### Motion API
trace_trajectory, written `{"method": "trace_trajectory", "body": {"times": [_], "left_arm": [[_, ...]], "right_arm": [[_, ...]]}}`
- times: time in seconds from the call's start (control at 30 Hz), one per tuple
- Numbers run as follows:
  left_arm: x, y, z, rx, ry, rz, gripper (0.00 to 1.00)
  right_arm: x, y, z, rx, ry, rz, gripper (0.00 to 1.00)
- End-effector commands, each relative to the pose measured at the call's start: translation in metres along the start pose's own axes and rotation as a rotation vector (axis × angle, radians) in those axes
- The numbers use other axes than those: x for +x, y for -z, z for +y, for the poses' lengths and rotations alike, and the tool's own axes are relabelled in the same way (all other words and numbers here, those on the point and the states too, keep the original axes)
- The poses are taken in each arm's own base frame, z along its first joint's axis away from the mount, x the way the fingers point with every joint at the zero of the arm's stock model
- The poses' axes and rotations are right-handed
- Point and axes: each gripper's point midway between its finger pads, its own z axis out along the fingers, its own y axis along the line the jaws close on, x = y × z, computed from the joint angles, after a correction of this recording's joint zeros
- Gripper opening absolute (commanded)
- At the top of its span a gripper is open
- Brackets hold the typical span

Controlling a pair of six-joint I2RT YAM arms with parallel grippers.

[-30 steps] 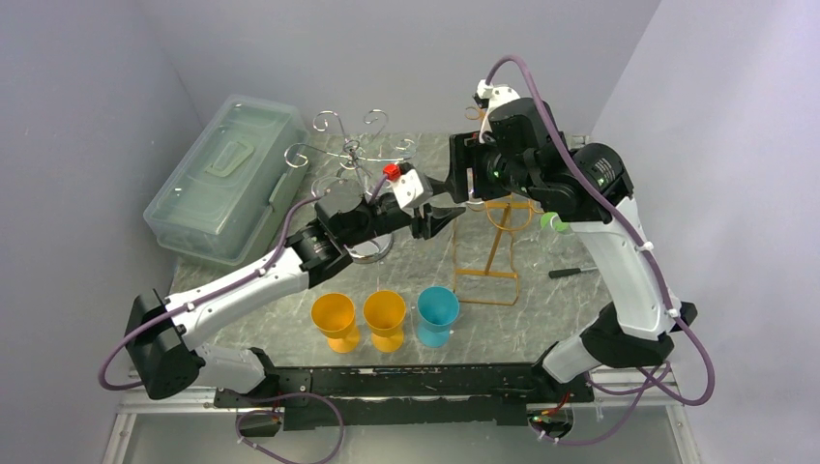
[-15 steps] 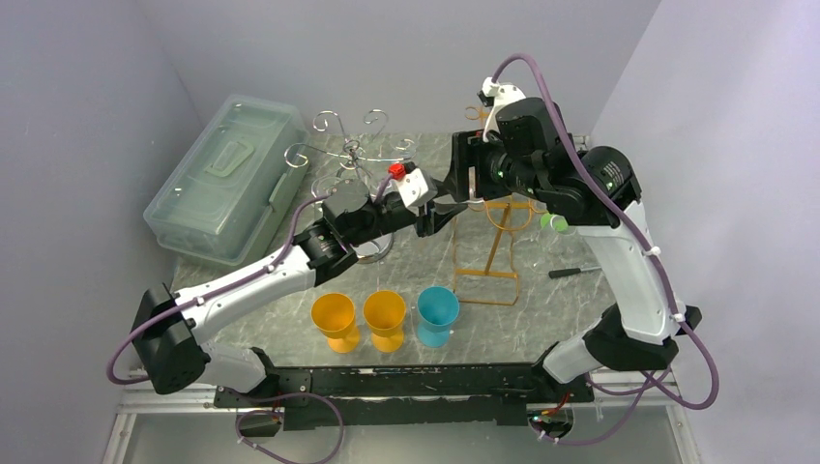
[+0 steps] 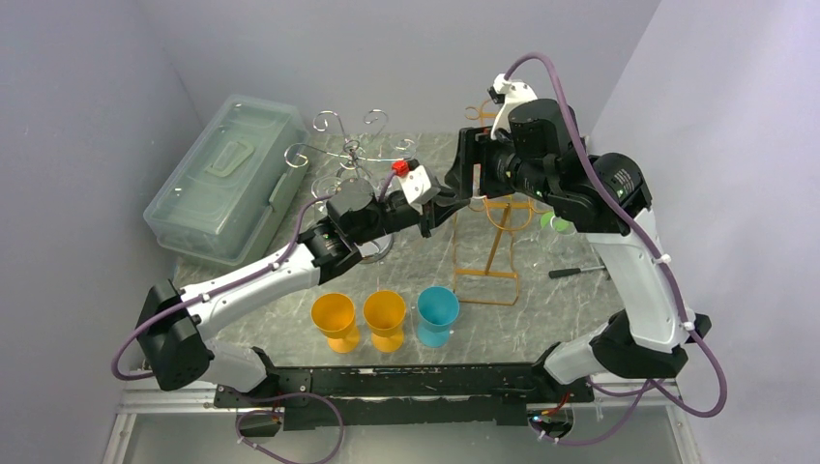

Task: Take the wine glass off the wine glass rack
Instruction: Pick up the wine glass from the wine rack.

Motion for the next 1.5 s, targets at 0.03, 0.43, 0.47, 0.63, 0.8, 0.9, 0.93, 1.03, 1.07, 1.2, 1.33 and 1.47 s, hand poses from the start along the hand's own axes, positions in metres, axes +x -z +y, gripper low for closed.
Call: {"method": "trace_trajectory", "body": {"times": [0.03, 0.43, 0.47, 0.63, 0.8, 0.9, 0.93, 1.03, 1.07, 1.2, 1.33, 1.47], "left_arm": [[-0.043, -0.005, -0.001, 0.007, 0.040, -0.100, 0.01], [-0.070, 0.007, 0.011, -0.106, 0.206, -0.108, 0.00], [-0.074, 0.009, 0.012, -0.114, 0.218, -0.111, 0.00], [-0.093, 0.017, 0.028, -0.225, 0.311, -0.126, 0.00], [-0.114, 0.028, 0.054, -0.400, 0.445, -0.147, 0.00], [-0.133, 0.040, 0.072, -0.519, 0.518, -0.183, 0.00], [-0.138, 0.045, 0.079, -0.556, 0.545, -0.201, 0.00], [-0.149, 0.064, 0.102, -0.674, 0.663, -0.270, 0.00], [-0.153, 0.070, 0.110, -0.703, 0.708, -0.298, 0.00], [-0.158, 0.092, 0.145, -0.784, 0.891, -0.404, 0.00], [-0.164, 0.108, 0.172, -0.820, 1.035, -0.523, 0.00], [-0.176, 0.120, 0.189, -0.824, 1.121, -0.632, 0.00]], "right_arm": [[-0.018, 0.010, 0.009, -0.059, -0.036, -0.101, 0.40], [-0.057, 0.036, 0.024, -0.198, -0.090, -0.384, 1.00], [-0.062, 0.039, 0.025, -0.208, -0.095, -0.413, 1.00], [-0.083, 0.064, 0.024, -0.252, -0.113, -0.577, 1.00], [-0.088, 0.079, 0.017, -0.264, -0.114, -0.714, 1.00], [-0.087, 0.082, 0.013, -0.263, -0.107, -0.764, 1.00], [-0.087, 0.082, 0.011, -0.261, -0.105, -0.777, 1.00], [-0.088, 0.082, 0.012, -0.272, -0.086, -0.807, 1.00], [-0.088, 0.082, 0.015, -0.283, -0.074, -0.810, 1.00], [-0.090, 0.080, 0.027, -0.342, -0.028, -0.824, 0.99], [-0.089, 0.071, 0.037, -0.398, 0.009, -0.826, 0.94], [-0.087, 0.057, 0.046, -0.457, 0.039, -0.801, 0.86]]}}
